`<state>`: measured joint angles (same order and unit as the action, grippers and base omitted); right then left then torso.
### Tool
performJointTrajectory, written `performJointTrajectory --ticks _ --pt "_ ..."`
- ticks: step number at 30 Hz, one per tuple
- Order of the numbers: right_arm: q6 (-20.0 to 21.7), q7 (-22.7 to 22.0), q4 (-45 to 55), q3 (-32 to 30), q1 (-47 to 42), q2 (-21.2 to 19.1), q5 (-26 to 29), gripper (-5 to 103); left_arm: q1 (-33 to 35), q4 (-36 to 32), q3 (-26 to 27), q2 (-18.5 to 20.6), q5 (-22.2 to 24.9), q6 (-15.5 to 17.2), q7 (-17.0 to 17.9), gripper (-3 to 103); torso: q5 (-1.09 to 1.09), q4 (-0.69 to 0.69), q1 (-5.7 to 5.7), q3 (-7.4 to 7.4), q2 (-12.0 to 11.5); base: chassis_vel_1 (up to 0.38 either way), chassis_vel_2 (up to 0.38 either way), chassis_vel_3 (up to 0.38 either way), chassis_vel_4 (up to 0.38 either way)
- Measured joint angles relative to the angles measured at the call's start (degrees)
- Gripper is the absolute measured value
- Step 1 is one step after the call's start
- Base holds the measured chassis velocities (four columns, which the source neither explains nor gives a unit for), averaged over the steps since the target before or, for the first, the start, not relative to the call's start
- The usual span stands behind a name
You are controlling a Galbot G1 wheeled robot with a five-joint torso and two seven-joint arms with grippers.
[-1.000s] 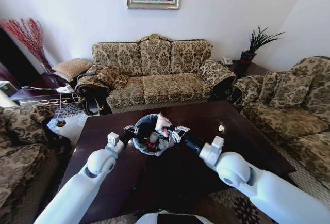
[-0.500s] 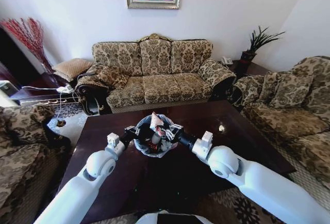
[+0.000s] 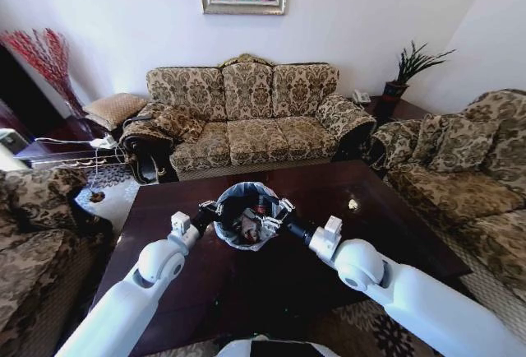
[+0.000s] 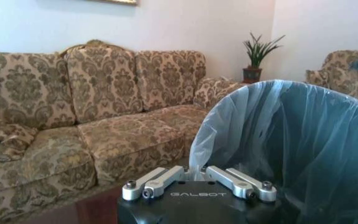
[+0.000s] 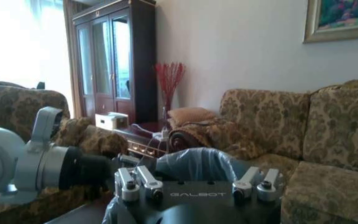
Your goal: Move to the front of the table and place the trash on the table into the trash bin.
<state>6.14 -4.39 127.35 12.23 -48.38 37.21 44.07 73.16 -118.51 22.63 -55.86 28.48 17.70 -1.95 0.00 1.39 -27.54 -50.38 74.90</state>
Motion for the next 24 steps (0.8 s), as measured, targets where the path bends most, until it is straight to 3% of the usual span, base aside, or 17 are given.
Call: performJointTrajectory --ticks 1,3,4,5,9,11,13,14,17,18,20,24 --pt "0.00 0.00 0.00 0.00 0.00 0.00 0.00 75 0.00 0.00 0.00 0.00 0.00 0.00 0.00 0 0.00 0.00 0.00 0.00 0.00 0.000 0.000 0.000 0.000" --pt "-0.36 -4.91 0.89 -2.34 -1.22 -0.76 -0.56 86 -0.03 1.12 0.79 -0.88 -1.36 -0.64 0.05 0 -0.01 -0.02 0.00 0.00 0.00 0.000 0.000 0.000 0.000" --pt "0.71 -7.88 0.77 -3.49 -1.57 -0.73 -1.11 86 0.21 1.82 1.63 -1.52 -2.52 -1.28 0.05 0 0.00 -0.02 0.00 0.00 0.00 0.000 0.000 0.000 0.000" --pt "2.10 -10.37 0.38 -4.75 -2.08 -0.57 -1.23 96 0.41 2.24 2.18 -1.92 -3.08 -1.65 0.10 0 -0.01 0.01 0.00 0.00 0.00 0.000 0.000 0.000 0.000" --pt "4.06 -15.11 -3.27 -9.51 -4.27 0.52 -1.51 100 1.72 2.37 3.80 -2.90 -3.54 -2.21 0.51 0 -0.01 -0.01 -0.01 0.00 0.00 0.000 0.000 0.000 0.000" --pt "4.24 -15.26 -5.08 -11.49 -5.21 1.24 -2.02 100 2.43 1.86 4.59 -3.28 -3.54 -2.31 0.78 0 -0.02 0.00 -0.01 0.00 0.00 0.000 0.000 0.000 0.000" --pt "4.60 -13.55 -9.28 -19.05 -9.46 3.73 -4.21 100 3.86 0.43 6.52 -4.52 -3.42 -2.55 2.03 0 0.01 0.03 0.00 0.00 0.00 0.000 0.000 0.000 0.000" --pt "4.60 -13.55 -9.28 -19.05 -9.46 3.73 -4.21 100 3.86 0.43 6.52 -4.52 -3.42 -2.55 2.03 0 0.01 0.03 0.00 0.00 0.00 0.000 0.000 0.000 0.000" --pt "4.01 -9.61 -13.27 -31.28 -18.51 7.28 -8.36 100 5.31 -0.64 8.41 -5.23 -3.34 -2.69 2.44 0 0.01 -0.01 -0.01 0.00 0.00 0.000 0.000 0.000 0.000" --pt "4.01 -9.61 -13.27 -31.28 -18.51 7.28 -8.36 100 5.31 -0.64 8.41 -5.23 -3.34 -2.69 2.44 0 0.01 -0.01 -0.01 0.00 0.00 0.000 0.000 0.000 0.000" --pt "3.22 -6.51 -14.61 -39.25 -25.58 10.12 -10.40 100 5.94 -0.89 9.65 -5.29 -3.38 -2.97 3.00 0 0.00 -0.04 0.00 0.00 0.00 0.000 0.000 0.000 0.000" --pt "1.26 -3.77 -15.52 -44.92 -31.81 13.46 -12.75 100 5.98 -0.91 10.37 -5.11 -3.35 -3.06 3.89 0 0.01 -0.02 0.01 0.01 0.00 0.000 0.000 0.000 0.000"
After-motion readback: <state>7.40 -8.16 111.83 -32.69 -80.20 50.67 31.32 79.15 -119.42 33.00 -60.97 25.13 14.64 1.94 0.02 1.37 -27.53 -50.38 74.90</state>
